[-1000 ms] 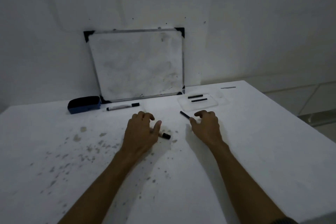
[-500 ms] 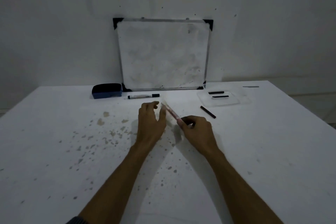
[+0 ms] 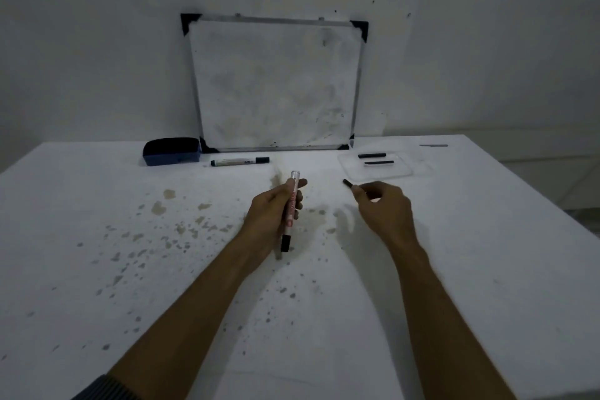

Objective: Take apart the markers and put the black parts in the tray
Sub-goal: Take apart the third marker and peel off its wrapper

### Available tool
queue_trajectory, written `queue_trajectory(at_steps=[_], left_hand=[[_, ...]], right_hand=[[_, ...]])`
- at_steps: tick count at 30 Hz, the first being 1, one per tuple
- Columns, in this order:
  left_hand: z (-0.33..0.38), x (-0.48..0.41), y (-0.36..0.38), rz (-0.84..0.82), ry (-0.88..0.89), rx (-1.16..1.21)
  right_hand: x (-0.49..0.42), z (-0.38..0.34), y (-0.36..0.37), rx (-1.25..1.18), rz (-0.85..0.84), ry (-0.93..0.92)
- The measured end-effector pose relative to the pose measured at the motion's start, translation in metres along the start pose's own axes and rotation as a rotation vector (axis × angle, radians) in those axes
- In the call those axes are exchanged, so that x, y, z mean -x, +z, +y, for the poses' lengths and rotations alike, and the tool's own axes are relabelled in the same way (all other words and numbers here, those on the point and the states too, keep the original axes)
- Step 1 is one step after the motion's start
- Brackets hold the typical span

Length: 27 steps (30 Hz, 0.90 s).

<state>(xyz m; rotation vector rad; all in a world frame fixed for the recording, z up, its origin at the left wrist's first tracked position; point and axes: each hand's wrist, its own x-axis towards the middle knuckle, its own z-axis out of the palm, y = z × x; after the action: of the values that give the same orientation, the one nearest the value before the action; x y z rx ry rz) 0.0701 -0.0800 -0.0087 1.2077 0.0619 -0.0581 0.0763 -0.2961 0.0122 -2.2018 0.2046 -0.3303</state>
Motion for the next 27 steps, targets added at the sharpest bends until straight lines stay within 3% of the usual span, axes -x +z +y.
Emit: queue_trajectory(at_steps=[4,11,16,20,23,27], left_hand=[[-0.004,0.000,0.005,-0.050,0.011,-0.143],[0.001,0.003,0.002,-0.099,-0.060,-0.343],[0.014,0.005,-0.012,-0.223,-0.156,-0.263],[0.022,0.004,-0.025,-0.253,-0.116,-0.194],[0.021,0.002,-0.027,-0.263,-0.119,-0.190],[0.020,0.000,-0.028,-0.277,-0.123,-0.129]], right_hand=[[-0.025,0.025,0.006,0.185,0.049,-0.012],[-0.035,0.040,0.023,0.261,0.094,-0.086],[-0.026,0.025,0.011,-0.256,-0.165,-0.133],[-0.016,0.007,0.024,-0.564,-0.399,-0.045],[-0.014,0.003,0.034,-0.680,-0.484,0.014],[-0.016,0.002,0.034,-0.732,-0.477,0.074]])
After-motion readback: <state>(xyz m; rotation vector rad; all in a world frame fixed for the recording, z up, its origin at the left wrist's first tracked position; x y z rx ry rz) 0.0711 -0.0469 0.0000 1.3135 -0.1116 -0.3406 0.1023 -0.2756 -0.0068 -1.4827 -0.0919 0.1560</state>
